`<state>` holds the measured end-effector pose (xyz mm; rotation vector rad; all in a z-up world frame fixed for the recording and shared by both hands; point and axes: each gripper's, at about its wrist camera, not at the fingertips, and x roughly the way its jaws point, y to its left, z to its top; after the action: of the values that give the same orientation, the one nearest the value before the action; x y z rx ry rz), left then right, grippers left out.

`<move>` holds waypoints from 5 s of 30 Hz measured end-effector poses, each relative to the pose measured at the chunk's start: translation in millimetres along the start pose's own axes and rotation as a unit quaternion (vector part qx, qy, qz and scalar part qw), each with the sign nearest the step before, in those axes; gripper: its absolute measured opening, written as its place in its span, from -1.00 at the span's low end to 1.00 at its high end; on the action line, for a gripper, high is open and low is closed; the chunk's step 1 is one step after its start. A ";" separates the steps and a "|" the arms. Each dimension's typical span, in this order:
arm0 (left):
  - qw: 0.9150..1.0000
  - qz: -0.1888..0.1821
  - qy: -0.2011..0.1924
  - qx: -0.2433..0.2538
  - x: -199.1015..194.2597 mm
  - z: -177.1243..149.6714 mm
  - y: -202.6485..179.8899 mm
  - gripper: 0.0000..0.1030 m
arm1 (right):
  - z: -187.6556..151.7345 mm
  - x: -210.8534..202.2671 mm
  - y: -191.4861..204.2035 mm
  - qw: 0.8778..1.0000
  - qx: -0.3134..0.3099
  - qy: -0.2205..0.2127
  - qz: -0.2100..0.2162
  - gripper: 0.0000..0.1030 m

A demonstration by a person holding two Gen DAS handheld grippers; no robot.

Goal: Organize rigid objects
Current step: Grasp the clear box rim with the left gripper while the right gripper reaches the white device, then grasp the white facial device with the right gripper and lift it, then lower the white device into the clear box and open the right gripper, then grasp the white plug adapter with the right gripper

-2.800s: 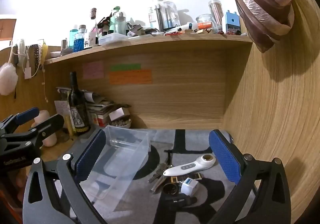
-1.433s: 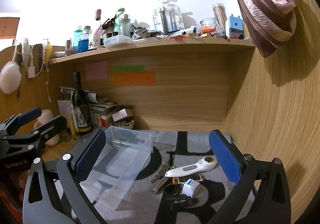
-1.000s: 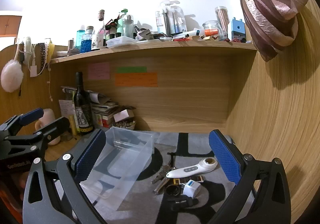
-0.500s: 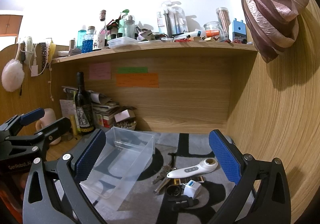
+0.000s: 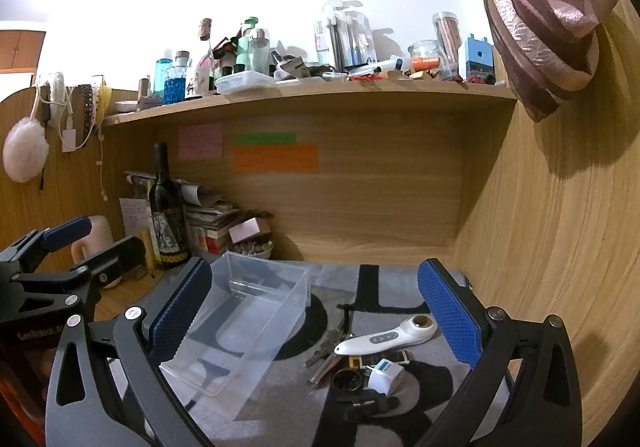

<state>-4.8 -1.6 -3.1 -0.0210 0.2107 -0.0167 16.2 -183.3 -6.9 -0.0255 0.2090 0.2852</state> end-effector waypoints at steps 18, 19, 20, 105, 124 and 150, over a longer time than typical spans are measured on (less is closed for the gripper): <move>0.980 0.021 0.196 -0.015 107.5 -29.3 92.1 0.45 | -18.4 56.8 -47.9 0.993 0.033 0.093 -0.059 1.00; 0.977 0.023 0.210 -0.017 115.1 -32.2 98.7 0.37 | -20.4 61.8 -52.7 0.992 0.035 0.101 -0.066 0.99; 0.974 0.021 0.223 -0.020 121.4 -34.9 104.0 0.35 | -22.7 66.2 -57.3 0.991 0.035 0.109 -0.076 0.99; 0.928 -0.078 0.365 0.015 194.1 -64.9 98.5 -0.85 | -27.5 240.8 85.9 0.922 -0.084 0.361 0.110 -0.61; 0.927 -0.068 0.370 0.018 196.7 -62.6 95.8 -0.85 | -17.2 210.2 96.3 0.924 -0.140 0.335 0.118 -0.08; 0.923 -0.041 0.381 0.025 188.3 -65.1 80.4 -0.85 | -59.3 105.5 -82.1 0.945 0.014 0.313 -0.088 0.28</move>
<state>166.8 74.0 -107.9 0.0298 0.9918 -0.1143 126.4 -236.1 -87.3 -0.1069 0.8406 0.0857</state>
